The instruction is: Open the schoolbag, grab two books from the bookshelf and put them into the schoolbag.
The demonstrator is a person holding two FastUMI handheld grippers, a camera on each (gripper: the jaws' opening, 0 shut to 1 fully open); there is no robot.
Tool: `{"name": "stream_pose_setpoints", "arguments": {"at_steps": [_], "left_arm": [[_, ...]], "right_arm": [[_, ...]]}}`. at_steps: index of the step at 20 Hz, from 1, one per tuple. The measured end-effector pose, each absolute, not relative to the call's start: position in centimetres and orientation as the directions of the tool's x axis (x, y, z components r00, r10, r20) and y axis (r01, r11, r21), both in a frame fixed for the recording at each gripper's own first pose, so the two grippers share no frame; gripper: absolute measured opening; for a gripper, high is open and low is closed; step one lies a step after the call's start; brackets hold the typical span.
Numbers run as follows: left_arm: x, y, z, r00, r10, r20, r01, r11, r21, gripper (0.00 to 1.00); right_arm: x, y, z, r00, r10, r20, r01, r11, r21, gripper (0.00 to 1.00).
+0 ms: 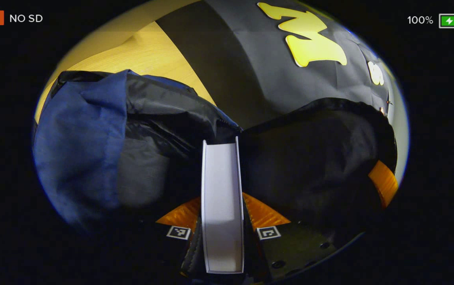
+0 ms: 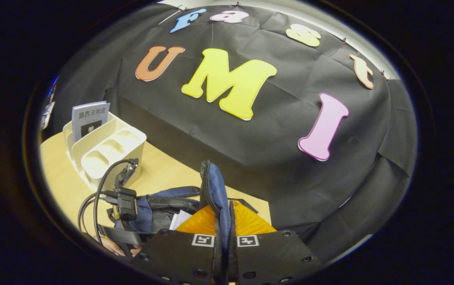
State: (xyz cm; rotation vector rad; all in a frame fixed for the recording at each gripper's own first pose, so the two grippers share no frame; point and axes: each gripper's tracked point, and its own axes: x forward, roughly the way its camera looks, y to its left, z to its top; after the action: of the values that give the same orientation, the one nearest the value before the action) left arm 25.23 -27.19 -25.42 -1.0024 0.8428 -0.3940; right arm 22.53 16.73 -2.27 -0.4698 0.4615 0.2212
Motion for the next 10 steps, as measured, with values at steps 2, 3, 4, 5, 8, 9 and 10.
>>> {"name": "stream_pose_setpoints", "arguments": {"at_steps": [2,3,4,5,8,9,10], "left_arm": [[24.4,-26.9,-27.6,0.596,-0.635,-0.492,-0.092,0.555,-0.827,0.62],[24.3,-26.7,-27.1,0.596,-0.645,-0.478,-0.081,0.543,-0.835,0.79],[24.0,-26.5,-27.2,0.578,-0.654,-0.488,-0.063,0.560,-0.826,0.74],[23.7,-26.5,-27.0,0.565,-0.663,-0.491,-0.037,0.574,-0.818,0.75],[23.3,-26.3,-27.5,0.549,-0.637,-0.541,0.039,0.666,-0.745,0.80],[23.4,-26.2,-27.7,0.541,-0.623,-0.564,0.062,0.698,-0.713,0.83],[23.4,-26.2,-27.6,0.536,-0.609,-0.585,0.080,0.726,-0.683,0.86]], "right_arm": [[22.4,16.9,-2.8,0.873,0.104,-0.476,-0.313,0.868,-0.385,0.06],[22.3,17.0,-2.8,0.872,0.110,-0.477,-0.319,0.867,-0.383,0.06],[22.2,17.1,-3.0,0.872,0.111,-0.477,-0.321,0.866,-0.384,0.06],[22.2,17.0,-3.1,0.873,0.109,-0.476,-0.320,0.863,-0.390,0.06],[22.1,16.5,-3.4,0.873,0.102,-0.477,-0.317,0.862,-0.396,0.06],[22.0,16.4,-3.4,0.874,0.100,-0.476,-0.314,0.864,-0.394,0.06],[21.9,16.0,-3.4,0.874,0.097,-0.476,-0.309,0.867,-0.390,0.06]]}}
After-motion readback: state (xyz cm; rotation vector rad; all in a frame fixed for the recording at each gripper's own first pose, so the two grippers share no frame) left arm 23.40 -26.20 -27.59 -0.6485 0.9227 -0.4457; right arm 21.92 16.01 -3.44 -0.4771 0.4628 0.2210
